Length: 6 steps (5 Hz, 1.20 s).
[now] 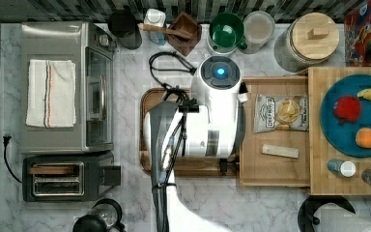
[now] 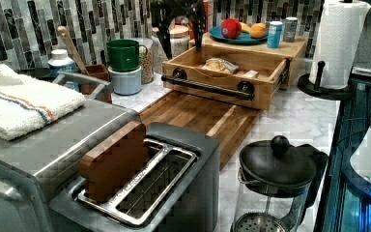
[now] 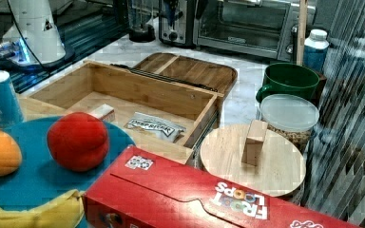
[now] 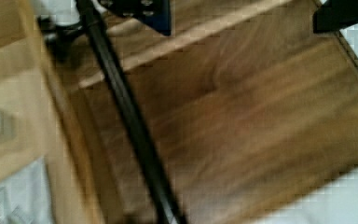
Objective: Close the drawer.
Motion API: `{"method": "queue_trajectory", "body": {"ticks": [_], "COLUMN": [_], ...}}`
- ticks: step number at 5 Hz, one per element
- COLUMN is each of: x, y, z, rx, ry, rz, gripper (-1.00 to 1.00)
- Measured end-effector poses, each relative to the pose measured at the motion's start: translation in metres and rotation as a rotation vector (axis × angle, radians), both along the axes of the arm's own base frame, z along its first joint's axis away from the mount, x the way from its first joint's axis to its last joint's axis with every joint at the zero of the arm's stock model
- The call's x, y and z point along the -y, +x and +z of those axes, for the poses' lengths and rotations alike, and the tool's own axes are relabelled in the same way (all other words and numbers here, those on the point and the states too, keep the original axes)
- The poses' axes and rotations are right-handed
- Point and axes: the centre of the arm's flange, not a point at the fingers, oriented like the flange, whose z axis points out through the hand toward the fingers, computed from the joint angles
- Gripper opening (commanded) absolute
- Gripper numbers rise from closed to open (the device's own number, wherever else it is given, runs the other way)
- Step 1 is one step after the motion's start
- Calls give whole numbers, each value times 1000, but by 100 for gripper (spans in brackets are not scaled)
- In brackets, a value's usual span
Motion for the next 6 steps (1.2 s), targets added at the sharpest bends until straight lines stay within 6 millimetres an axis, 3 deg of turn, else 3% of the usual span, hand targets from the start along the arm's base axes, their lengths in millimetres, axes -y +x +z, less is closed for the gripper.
{"method": "queue_trajectory", "body": {"ticks": [2, 3, 4, 6], "x": [-34, -43, -42, -18], "y": [-38, -52, -57, -41], "z": [-68, -88, -95, -89], "rx": [-35, -33, -32, 74], "ry": [-13, -25, -27, -31], "rz": [94, 188, 272, 370], "gripper": [-100, -100, -100, -100]}}
